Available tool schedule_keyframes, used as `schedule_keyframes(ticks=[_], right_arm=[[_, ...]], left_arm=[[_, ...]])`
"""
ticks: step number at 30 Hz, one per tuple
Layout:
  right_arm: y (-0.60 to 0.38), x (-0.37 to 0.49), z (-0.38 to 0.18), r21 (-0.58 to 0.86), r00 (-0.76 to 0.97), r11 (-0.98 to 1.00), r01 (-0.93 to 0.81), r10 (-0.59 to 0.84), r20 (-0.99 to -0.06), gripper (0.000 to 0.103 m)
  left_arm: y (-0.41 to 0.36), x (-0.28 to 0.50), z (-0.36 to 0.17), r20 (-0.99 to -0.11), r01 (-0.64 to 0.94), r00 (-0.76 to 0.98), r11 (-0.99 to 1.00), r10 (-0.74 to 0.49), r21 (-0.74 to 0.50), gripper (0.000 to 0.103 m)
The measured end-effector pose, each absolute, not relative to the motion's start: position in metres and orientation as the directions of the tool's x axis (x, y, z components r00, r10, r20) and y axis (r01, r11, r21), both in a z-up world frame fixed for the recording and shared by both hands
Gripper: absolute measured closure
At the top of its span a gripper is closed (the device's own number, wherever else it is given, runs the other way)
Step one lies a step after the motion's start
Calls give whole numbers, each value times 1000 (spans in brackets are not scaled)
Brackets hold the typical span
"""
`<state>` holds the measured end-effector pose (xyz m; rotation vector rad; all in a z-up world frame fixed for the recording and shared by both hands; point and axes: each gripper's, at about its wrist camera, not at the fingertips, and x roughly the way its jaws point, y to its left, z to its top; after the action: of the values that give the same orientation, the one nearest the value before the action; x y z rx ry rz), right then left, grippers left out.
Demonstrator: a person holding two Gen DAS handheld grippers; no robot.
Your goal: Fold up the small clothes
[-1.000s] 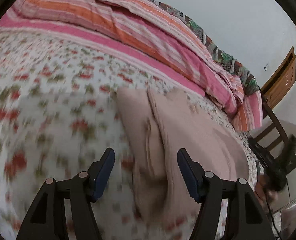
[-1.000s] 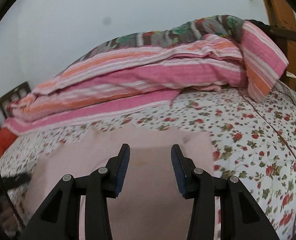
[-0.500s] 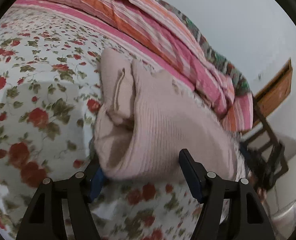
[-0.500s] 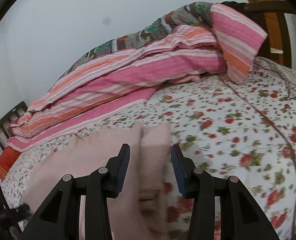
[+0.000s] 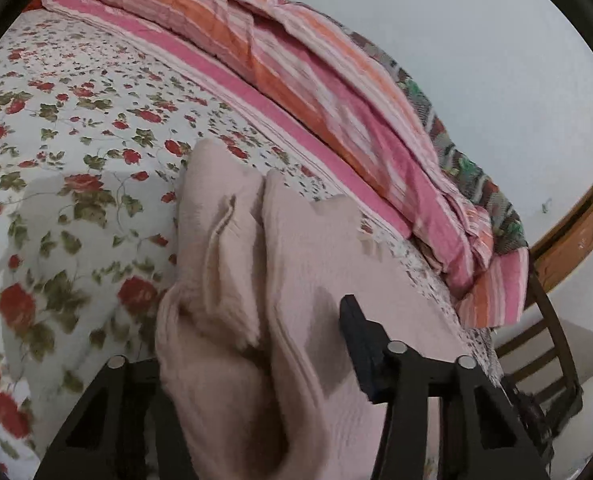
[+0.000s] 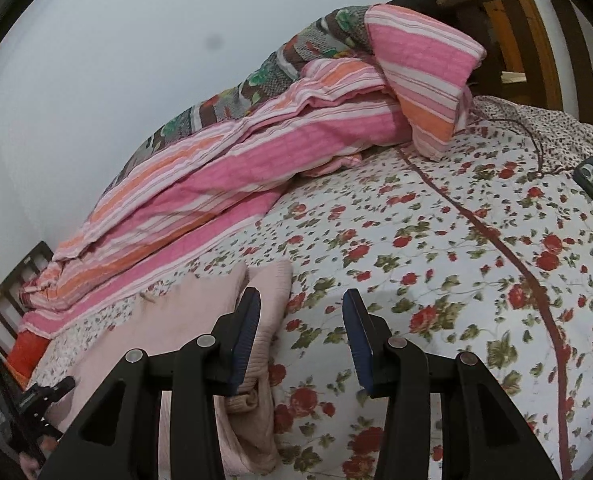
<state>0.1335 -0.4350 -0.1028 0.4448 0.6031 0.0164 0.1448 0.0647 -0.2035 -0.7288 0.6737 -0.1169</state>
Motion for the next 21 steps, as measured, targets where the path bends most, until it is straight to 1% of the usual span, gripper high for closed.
schedule_keyframes(ticks=[1,2,3,4,5,6,8,10,14,18,21], right_arm=[[-438,132,-102,411,829,904,120,137,-543,60],[-441,130,-102,414,831,902,125,133,-540,60],[-444,129,-101,420,833,899,126,134,-537,60],[-448,128,-100,429,834,894,127,137,-534,60],[-452,127,-100,440,836,888,129,142,-531,60],[-455,126,-99,450,837,883,133,144,-529,60],[-462,124,-99,464,838,874,143,143,-526,60],[-469,123,-99,482,841,863,150,145,-522,60],[-481,119,-98,495,843,851,175,130,-522,60],[-494,117,-98,494,840,845,203,108,-531,60],[-504,115,-101,498,839,838,224,94,-536,60]], left_arm=[[65,148,-203,-526,-138,789,742,-318,-656,59],[65,149,-203,-529,-149,790,739,-311,-657,63],[65,150,-203,-535,-164,789,735,-301,-657,69],[66,151,-203,-543,-183,788,732,-291,-657,73],[66,152,-201,-550,-197,788,733,-277,-651,80],[65,152,-197,-552,-202,791,739,-263,-642,82],[61,152,-186,-552,-203,799,756,-239,-622,83],[51,152,-171,-557,-201,805,792,-201,-577,83],[10,157,-131,-555,-157,822,888,-125,-433,84],[-43,170,-98,-534,-66,835,938,-136,-341,84],[-90,177,-83,-536,-14,832,960,-144,-280,85]])
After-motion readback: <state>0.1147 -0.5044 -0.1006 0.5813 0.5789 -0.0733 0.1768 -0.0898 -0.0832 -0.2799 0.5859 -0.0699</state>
